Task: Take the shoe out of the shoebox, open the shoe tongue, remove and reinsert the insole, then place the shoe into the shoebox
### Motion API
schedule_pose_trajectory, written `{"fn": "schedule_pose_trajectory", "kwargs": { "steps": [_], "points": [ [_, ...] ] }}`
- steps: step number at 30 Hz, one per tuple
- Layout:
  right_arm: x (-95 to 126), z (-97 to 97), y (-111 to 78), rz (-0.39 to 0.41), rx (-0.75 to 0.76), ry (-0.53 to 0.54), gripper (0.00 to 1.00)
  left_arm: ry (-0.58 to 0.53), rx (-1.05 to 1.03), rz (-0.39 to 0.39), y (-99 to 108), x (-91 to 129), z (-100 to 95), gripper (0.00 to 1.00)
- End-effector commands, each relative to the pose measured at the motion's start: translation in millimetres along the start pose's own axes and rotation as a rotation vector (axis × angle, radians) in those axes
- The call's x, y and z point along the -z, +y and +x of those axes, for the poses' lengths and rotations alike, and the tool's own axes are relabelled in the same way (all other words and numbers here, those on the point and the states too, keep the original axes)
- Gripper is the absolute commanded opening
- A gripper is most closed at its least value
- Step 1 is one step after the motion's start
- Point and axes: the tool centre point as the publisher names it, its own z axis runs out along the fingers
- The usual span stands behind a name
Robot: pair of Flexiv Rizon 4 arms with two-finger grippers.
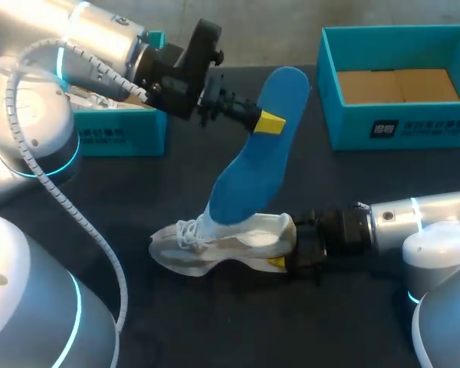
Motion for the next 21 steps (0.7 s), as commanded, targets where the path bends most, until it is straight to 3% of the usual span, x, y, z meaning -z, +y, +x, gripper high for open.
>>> {"fn": "schedule_pose_trajectory", "kwargs": {
  "steps": [1,10,15,21],
  "points": [
    [-1.2,1.8,0.8,0.007,-0.001,0.001,0.0,0.005,0.0,-0.009,-2.2,1.5,-2.3,0.0],
    [-1.2,1.8,0.8,0.007,-0.001,0.001,0.0,0.005,0.0,-0.009,-2.2,1.5,-2.3,0.0],
    [-1.2,1.8,0.8,0.007,-0.001,0.001,0.0,0.016,0.042,0.107,-14.3,15.3,11.9,0.0],
    [-1.2,1.8,0.8,0.007,-0.001,0.001,0.0,0.049,0.086,0.175,-31.0,37.8,30.9,0.0]
  ]
}}
